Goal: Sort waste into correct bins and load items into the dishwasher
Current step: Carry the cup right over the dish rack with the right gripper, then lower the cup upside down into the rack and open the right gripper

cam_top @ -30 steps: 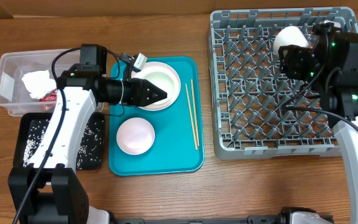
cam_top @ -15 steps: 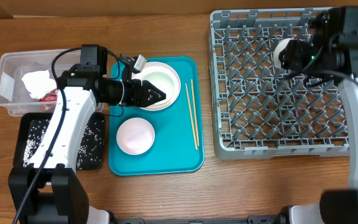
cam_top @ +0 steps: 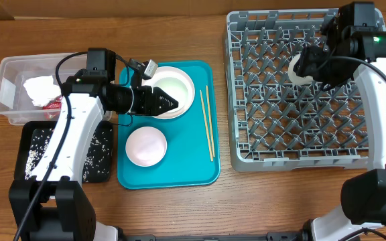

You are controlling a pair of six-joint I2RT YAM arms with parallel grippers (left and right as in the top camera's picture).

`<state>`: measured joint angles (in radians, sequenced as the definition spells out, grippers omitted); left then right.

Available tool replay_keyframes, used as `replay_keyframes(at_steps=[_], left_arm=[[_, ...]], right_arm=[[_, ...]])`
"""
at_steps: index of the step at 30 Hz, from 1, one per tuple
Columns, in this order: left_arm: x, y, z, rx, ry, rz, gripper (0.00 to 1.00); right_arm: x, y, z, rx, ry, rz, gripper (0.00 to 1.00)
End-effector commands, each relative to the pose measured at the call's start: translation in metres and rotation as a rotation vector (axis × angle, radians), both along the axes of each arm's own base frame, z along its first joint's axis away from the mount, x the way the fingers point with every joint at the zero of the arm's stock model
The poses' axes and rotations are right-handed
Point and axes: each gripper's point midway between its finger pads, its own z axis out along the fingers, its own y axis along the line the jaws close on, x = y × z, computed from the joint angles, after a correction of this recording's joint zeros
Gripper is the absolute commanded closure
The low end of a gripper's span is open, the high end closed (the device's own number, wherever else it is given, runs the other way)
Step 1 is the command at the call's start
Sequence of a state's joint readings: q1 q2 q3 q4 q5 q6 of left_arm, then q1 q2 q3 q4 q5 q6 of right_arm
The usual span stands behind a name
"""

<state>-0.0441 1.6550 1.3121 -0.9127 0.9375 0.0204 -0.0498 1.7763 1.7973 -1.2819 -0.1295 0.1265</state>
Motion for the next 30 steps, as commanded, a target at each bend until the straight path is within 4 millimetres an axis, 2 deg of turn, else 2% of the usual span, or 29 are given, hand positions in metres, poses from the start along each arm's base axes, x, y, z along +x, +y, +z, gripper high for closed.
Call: replay_keyframes(at_steps=[1,12,24,30], left_arm=[[0.003,-0.001,0.006,0.005,-0.021,0.0,0.53],[0.002,0.0,0.005,0.008,-0.014,0.001,0.52],[-0.003,0.008,-0.007,0.084,0.028,0.024,0.52],[-0.002,0.011,-0.01,0.106,0.026,0.031,0.43]], right_arm=[[0.004,0.003,0.004,-0.008,-0.007,0.011,0.9],[-0.003,0.006,-0.015,-0.089,0.048,0.023,0.91],[-0.017,0.008,-0.04,-0.087,0.121,0.029,0.91],[-0.02,0.008,-0.045,-0.088,0.136,0.03,0.91]])
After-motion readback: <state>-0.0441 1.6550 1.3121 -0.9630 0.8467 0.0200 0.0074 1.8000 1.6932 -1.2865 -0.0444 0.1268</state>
